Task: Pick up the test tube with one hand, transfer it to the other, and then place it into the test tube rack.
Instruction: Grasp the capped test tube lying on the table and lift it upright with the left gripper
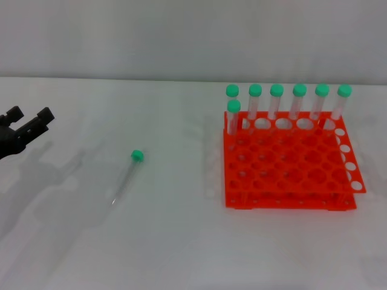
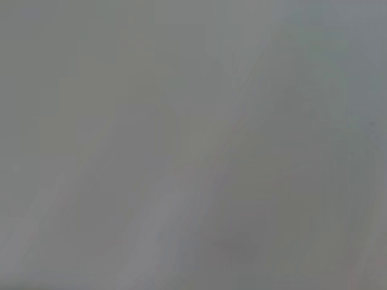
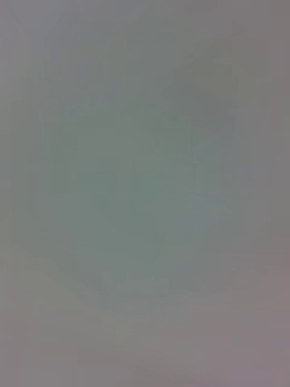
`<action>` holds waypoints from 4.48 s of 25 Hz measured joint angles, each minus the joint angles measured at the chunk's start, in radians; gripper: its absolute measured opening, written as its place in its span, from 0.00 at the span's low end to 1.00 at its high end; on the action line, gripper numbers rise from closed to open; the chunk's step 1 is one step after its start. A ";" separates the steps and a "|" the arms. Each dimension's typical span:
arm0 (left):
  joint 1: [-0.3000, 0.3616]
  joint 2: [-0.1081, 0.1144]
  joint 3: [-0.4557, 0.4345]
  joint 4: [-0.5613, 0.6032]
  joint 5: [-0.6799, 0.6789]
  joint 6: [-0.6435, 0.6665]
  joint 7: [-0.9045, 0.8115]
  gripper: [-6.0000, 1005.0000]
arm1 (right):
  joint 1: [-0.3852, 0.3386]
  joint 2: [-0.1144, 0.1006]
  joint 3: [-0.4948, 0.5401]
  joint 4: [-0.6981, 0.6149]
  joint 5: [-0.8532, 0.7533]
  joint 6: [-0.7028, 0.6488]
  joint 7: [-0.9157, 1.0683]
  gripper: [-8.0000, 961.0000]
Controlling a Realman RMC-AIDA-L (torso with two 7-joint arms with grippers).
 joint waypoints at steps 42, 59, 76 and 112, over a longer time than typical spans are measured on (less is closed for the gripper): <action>-0.573 0.110 0.005 -0.500 1.193 0.218 -0.915 0.89 | 0.012 0.000 0.000 -0.023 0.000 0.040 0.000 0.74; -0.752 0.093 0.004 -0.034 1.559 -0.087 -1.110 0.88 | 0.013 0.002 0.000 -0.014 0.000 0.047 0.000 0.74; -0.790 0.075 0.003 0.138 1.668 -0.207 -1.260 0.87 | 0.013 0.002 0.000 -0.015 0.000 0.075 0.000 0.74; -0.766 0.054 0.001 0.156 1.744 -0.234 -1.286 0.44 | 0.023 0.004 -0.009 -0.014 -0.001 0.082 0.000 0.74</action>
